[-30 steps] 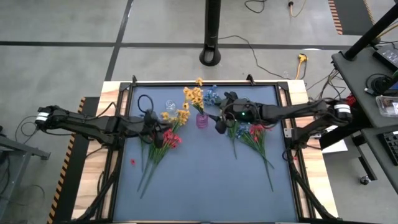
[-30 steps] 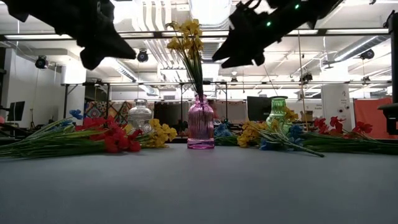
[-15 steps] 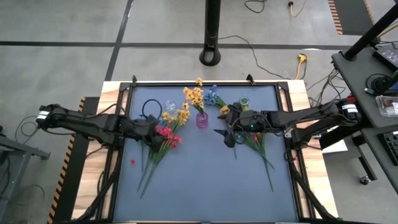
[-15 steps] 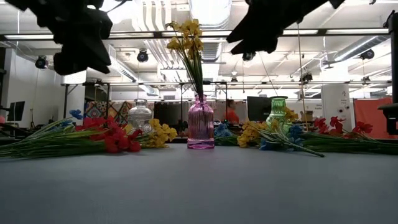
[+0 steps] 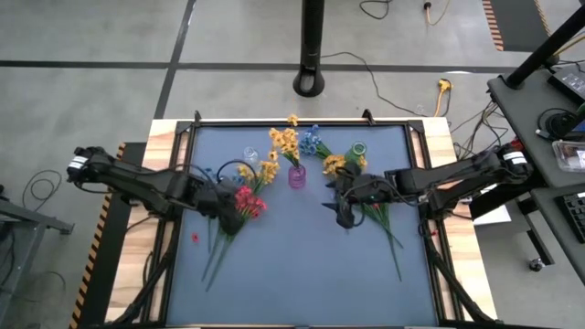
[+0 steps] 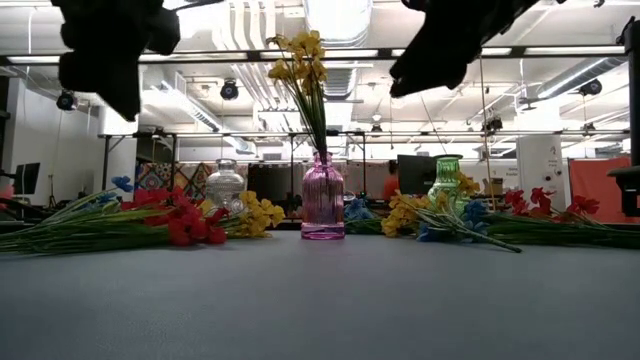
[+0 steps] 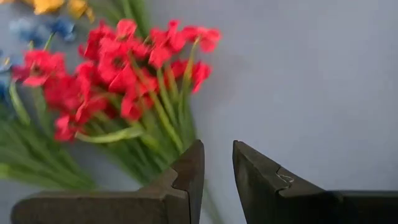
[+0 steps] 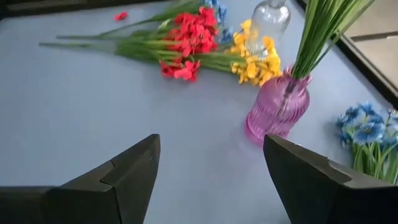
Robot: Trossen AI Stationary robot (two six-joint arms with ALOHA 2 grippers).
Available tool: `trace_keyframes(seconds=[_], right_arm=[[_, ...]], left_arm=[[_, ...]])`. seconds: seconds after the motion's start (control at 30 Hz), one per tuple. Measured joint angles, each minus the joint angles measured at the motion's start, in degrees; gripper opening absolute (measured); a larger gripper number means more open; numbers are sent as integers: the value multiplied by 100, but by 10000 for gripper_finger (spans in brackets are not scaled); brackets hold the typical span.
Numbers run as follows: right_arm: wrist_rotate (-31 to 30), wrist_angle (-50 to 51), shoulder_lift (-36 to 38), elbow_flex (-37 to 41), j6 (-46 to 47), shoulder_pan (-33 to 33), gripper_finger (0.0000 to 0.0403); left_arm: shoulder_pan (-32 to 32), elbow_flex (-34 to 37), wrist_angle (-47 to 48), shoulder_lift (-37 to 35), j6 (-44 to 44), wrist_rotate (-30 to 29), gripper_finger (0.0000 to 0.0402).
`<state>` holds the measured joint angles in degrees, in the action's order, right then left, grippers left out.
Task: Sort flowers into vase by color
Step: Put the bottom left blue flowers into the transparent vase
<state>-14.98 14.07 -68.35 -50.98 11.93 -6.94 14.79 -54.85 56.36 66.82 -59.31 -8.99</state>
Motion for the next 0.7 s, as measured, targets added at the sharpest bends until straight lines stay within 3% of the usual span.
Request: trace_keyframes(seconds=[0.43, 0.7], right_arm=[[59, 772, 85, 0, 307, -7, 276], [59, 805, 85, 0, 176, -7, 279]], left_arm=[[415, 79, 1485, 681, -1630, -8, 76], [417, 260, 1684, 971, -1779, -310, 147]])
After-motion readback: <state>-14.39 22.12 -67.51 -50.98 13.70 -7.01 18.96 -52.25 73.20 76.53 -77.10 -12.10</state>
